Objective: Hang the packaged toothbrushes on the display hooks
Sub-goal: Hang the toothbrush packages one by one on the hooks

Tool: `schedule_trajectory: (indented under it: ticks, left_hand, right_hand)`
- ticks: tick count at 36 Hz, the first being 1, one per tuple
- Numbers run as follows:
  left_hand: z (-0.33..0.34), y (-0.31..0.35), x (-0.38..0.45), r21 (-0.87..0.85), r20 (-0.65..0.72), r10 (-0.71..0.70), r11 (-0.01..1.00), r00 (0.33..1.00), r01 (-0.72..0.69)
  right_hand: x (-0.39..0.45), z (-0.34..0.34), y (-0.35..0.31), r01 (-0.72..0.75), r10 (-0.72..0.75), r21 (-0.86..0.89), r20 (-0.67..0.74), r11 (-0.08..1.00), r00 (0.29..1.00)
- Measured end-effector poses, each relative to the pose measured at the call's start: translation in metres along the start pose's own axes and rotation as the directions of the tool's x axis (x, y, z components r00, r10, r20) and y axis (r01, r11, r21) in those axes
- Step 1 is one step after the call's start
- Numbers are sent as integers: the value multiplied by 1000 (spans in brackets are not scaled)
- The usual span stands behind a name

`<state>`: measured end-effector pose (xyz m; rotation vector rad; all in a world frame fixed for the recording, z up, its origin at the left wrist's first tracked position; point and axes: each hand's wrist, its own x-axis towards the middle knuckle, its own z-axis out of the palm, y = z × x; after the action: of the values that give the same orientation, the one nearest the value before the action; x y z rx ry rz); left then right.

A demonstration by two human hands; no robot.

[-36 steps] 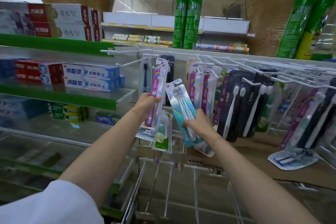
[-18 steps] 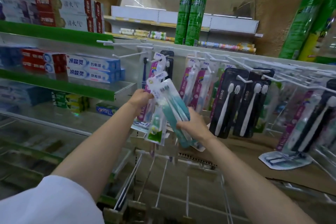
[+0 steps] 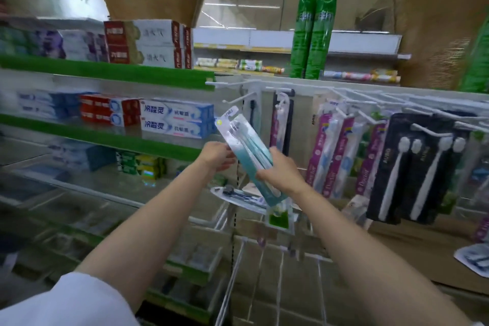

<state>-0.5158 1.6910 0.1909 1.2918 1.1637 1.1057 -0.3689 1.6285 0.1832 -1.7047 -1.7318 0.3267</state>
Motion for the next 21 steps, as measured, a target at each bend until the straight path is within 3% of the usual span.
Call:
schedule_trajectory:
  ticks: [8,14,21]
  left_hand:
    - [-40,3,17,21,62,-1,1000,998,0]
    - [-60,-2,31,92,129,36,995,991,-48]
    - [-62,-8,35,168,204,53,982,978,-88]
  right_hand:
    - [37,43,-35,-110,120,127,-79,986,990]
    - [47,77,-44,-202,249,353,-94,914,964]
    - [51,81,-45,-245,274,307,-56,920,960]
